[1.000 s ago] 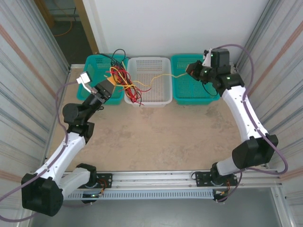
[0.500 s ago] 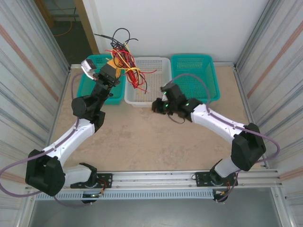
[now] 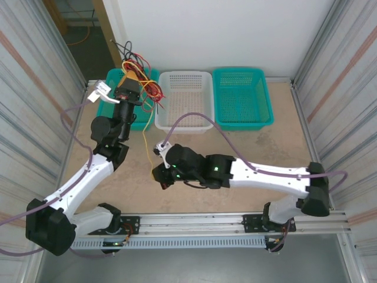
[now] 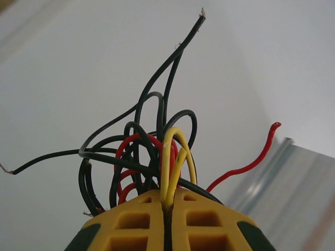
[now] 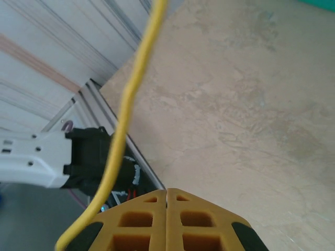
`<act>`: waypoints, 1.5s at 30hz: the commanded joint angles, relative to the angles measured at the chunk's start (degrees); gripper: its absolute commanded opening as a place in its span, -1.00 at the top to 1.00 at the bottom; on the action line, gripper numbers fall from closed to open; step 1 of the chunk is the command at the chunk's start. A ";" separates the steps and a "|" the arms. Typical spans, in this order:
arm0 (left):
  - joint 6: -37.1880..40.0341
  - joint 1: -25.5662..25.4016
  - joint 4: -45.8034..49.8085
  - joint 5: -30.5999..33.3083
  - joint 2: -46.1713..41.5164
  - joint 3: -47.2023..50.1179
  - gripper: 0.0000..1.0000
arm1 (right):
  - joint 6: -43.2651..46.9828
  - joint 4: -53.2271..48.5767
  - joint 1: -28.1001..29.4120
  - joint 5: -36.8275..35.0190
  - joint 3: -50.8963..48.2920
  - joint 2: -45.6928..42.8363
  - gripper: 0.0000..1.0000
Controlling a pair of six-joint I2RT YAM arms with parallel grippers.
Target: Untangle the cables
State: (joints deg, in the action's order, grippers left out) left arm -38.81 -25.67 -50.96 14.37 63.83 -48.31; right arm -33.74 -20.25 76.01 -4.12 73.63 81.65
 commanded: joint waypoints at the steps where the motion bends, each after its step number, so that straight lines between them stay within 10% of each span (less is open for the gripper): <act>1: 10.86 0.53 1.29 12.95 -1.66 1.28 1.00 | 6.12 -9.49 2.98 -6.11 1.87 -6.13 1.00; 11: 10.59 1.39 11.63 17.91 -7.01 8.53 1.00 | 10.22 -8.25 -7.57 -7.97 8.30 -28.52 1.00; 22: 7.78 3.47 25.14 3.34 -19.87 19.13 1.00 | 10.46 -22.31 -26.92 -19.16 24.25 -27.05 1.00; 31: -1.33 12.93 32.56 -18.12 -30.60 24.87 1.00 | -0.62 -31.84 -63.22 3.81 23.72 -20.01 1.00; 37: -4.06 11.32 28.92 -32.15 -30.15 29.94 1.00 | -2.08 -29.47 -65.15 9.32 18.57 -20.40 1.00; 45: -3.71 3.72 34.13 -24.64 -27.77 33.43 1.00 | -3.49 -24.52 -61.01 15.45 15.02 -21.62 1.00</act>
State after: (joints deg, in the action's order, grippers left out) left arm -42.96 -20.14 -19.66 -13.98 35.40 -14.33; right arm -35.59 -49.50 13.26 9.96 88.73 61.45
